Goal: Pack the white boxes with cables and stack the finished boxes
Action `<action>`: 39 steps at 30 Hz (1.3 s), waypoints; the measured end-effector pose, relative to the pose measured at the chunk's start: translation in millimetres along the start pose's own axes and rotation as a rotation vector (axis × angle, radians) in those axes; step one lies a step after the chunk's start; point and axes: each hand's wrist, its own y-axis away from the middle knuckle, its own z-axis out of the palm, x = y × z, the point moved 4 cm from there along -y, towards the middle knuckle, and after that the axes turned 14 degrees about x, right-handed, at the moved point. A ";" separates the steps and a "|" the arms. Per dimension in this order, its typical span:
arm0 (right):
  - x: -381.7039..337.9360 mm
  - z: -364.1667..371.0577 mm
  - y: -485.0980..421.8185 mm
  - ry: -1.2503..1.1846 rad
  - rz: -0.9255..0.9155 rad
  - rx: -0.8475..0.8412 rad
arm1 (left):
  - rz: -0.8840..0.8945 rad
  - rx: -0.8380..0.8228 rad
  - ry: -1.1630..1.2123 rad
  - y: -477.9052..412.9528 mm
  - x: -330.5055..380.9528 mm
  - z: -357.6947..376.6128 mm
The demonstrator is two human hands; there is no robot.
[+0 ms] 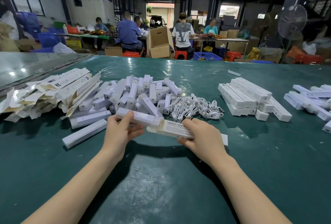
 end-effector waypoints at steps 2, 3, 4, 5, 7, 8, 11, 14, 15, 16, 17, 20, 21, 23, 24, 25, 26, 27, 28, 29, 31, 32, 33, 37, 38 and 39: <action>-0.8 1.3 0.6 -0.002 0.006 -0.023 | 0.047 0.020 -0.023 0.9 1.2 -0.5; -0.8 1.6 0.8 -0.003 0.010 -0.028 | 0.061 0.020 -0.026 1.8 1.2 0.2; -0.5 1.6 0.8 -0.006 0.014 -0.028 | 0.064 0.017 -0.026 2.7 0.9 0.9; 0.0 1.3 0.6 -0.009 0.019 -0.026 | 0.067 0.014 -0.027 3.2 0.6 1.3; 0.9 0.9 0.2 -0.010 0.026 -0.017 | 0.079 0.029 -0.051 3.7 0.5 0.2; 1.0 0.7 0.2 -0.007 0.028 -0.012 | 0.092 0.046 -0.081 3.7 0.7 -1.0; 0.6 1.1 0.1 0.000 0.027 -0.002 | 0.178 0.092 -0.169 4.8 4.8 -4.4; 0.5 0.8 -0.3 0.005 0.029 0.019 | 0.372 0.040 -0.340 7.6 13.9 -6.7; 1.2 0.7 -0.4 0.018 0.030 0.022 | 0.456 -0.001 -0.430 8.4 17.4 -6.0; 2.3 0.9 0.0 0.035 0.032 0.016 | 0.543 -0.049 -0.528 10.2 20.8 -4.8; 3.7 1.5 0.3 0.053 0.033 0.006 | 0.635 -0.098 -0.625 11.1 22.6 -3.5; 9.0 2.2 1.3 0.083 0.036 -0.008 | 0.842 -0.256 -0.856 15.1 24.7 2.3; 9.9 2.1 1.2 0.082 0.037 -0.004 | 0.852 -0.311 -0.908 16.3 24.6 3.8; 9.5 2.3 1.4 0.074 0.038 0.001 | 0.840 -0.394 -1.005 14.3 21.2 2.5; 8.8 2.1 1.5 0.073 0.038 0.003 | 0.850 -0.435 -1.047 13.7 19.5 1.7; 8.1 1.9 1.3 0.072 0.038 0.007 | 0.880 -0.455 -1.095 14.9 19.9 2.4; 7.7 1.7 0.9 0.070 0.040 0.014 | 0.910 -0.461 -1.131 16.0 20.5 3.0; 7.7 1.4 0.2 0.066 0.041 0.024 | 0.923 -0.439 -1.146 17.8 22.6 4.2; 7.9 0.8 -0.5 0.063 0.044 0.035 | 0.908 -0.396 -1.083 19.0 25.0 4.2; 8.1 0.2 -1.0 0.063 0.046 0.045 | 0.843 -0.342 -0.965 21.0 27.9 4.2; 7.5 0.0 -1.7 0.076 0.040 0.053 | 0.653 -0.229 -0.638 16.5 29.7 3.5; 6.8 0.3 -1.8 0.085 0.034 0.049 | 0.542 -0.204 -0.476 14.6 29.4 4.1; 6.2 0.8 -1.8 0.088 0.030 0.045 | 0.431 -0.194 -0.333 13.0 26.6 5.0; 5.8 0.8 -1.6 0.071 0.031 0.044 | 0.095 -0.173 -0.022 12.8 12.4 5.9; 5.6 0.8 -1.4 0.070 0.031 0.038 | 0.052 -0.161 -0.004 13.1 10.4 5.8; 5.4 1.0 -1.1 0.072 0.028 0.032 | 0.025 -0.153 0.006 11.9 8.5 5.6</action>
